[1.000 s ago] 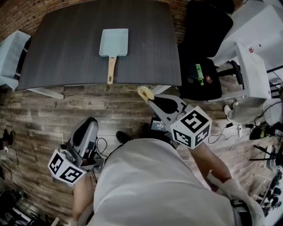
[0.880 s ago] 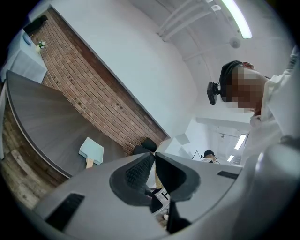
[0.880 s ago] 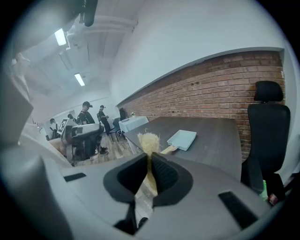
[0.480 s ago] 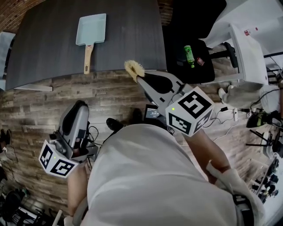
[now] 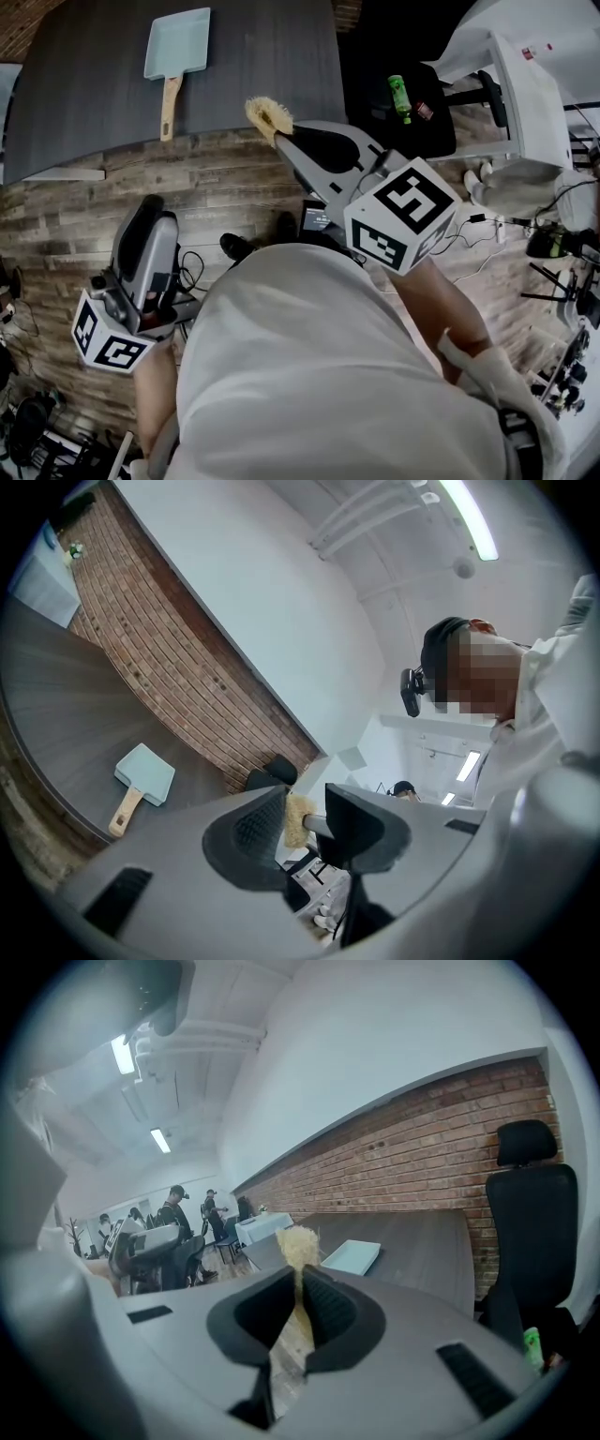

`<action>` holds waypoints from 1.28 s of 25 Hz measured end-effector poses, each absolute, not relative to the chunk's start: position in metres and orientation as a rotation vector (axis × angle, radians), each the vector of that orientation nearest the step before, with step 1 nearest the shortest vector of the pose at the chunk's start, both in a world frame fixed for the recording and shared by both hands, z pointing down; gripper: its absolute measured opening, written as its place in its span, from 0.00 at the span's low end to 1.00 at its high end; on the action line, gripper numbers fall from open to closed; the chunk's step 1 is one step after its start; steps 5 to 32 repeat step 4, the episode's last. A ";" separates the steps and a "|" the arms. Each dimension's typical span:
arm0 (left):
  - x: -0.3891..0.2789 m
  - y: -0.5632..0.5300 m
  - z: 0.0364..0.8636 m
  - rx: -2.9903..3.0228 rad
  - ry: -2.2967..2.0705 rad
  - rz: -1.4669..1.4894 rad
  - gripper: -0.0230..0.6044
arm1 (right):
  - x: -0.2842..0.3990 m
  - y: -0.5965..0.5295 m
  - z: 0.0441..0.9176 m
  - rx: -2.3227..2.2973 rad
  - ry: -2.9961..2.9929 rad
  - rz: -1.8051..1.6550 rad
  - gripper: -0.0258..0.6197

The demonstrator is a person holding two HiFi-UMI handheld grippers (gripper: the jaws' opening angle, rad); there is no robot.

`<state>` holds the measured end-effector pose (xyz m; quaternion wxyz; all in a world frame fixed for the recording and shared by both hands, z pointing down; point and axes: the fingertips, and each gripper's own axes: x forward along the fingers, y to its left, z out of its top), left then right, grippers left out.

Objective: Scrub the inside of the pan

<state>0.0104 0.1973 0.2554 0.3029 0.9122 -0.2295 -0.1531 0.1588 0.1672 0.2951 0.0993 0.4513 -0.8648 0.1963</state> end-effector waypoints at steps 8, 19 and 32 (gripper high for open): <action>0.014 0.200 0.253 2.425 -0.590 -0.409 0.31 | 0.157 0.168 0.295 1.333 -2.567 0.582 0.09; 0.014 0.200 0.253 2.425 -0.590 -0.409 0.31 | 0.157 0.168 0.295 1.333 -2.567 0.582 0.09; 0.014 0.200 0.253 2.425 -0.590 -0.409 0.31 | 0.157 0.168 0.295 1.333 -2.567 0.582 0.09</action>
